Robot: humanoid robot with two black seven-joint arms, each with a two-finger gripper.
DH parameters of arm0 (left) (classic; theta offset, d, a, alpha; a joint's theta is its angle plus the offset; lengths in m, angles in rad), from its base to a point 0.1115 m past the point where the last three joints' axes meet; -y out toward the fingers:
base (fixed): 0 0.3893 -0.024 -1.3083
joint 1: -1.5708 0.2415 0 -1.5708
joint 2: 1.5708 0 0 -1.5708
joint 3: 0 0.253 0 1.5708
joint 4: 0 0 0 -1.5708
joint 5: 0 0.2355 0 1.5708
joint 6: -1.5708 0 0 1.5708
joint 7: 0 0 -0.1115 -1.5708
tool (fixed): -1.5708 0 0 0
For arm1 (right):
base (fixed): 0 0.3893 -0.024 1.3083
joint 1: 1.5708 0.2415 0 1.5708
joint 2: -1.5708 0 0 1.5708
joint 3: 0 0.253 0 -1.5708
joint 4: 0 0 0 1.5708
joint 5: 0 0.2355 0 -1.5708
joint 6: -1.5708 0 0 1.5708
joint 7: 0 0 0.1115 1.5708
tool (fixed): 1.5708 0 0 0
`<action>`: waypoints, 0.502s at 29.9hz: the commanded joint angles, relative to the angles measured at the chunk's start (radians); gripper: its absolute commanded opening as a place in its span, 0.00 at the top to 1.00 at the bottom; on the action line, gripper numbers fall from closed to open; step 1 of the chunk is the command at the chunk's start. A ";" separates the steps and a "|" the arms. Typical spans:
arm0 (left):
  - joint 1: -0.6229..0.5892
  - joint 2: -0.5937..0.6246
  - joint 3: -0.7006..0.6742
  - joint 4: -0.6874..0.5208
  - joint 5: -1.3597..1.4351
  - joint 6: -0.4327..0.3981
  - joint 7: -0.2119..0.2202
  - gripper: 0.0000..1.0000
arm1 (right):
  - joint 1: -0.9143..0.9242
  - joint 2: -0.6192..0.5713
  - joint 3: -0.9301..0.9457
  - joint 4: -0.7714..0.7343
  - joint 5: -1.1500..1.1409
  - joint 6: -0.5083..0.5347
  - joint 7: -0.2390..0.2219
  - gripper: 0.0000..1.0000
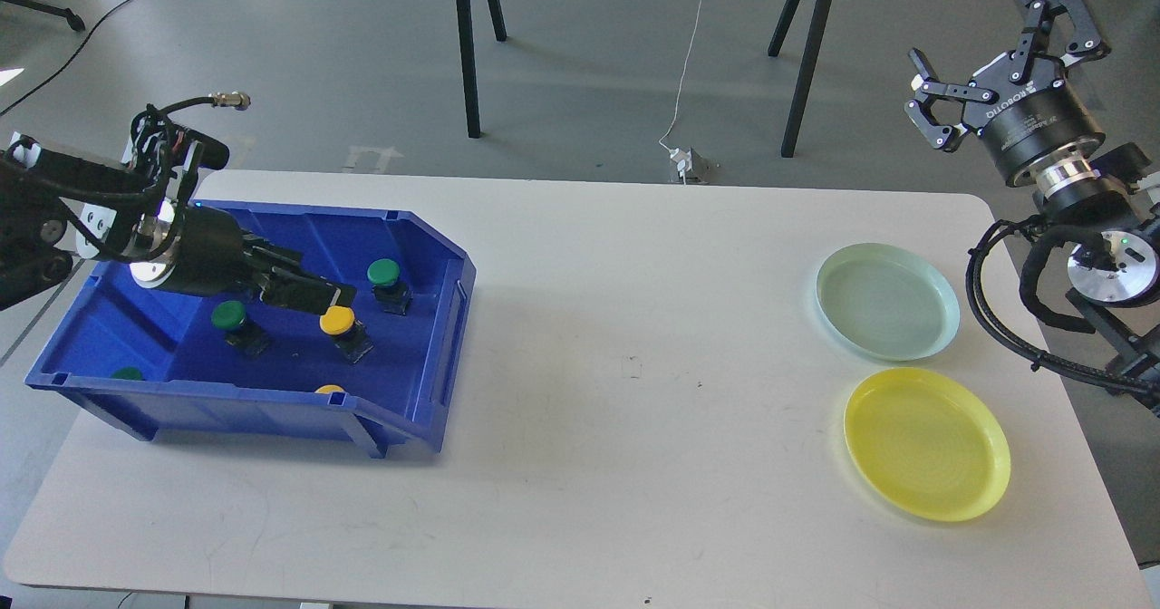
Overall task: Pass button and place on color plate
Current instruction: 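Lower the left gripper into the bin and grasp the yellow-capped button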
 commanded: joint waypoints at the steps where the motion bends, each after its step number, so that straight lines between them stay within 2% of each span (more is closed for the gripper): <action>1: 0.042 -0.057 0.022 0.112 0.011 0.000 0.000 0.02 | -0.003 -0.001 -0.002 0.000 0.000 0.000 0.000 0.01; 15: 0.094 -0.188 0.022 0.282 0.011 0.000 0.000 0.02 | -0.022 -0.027 -0.001 0.000 0.000 0.000 0.000 0.01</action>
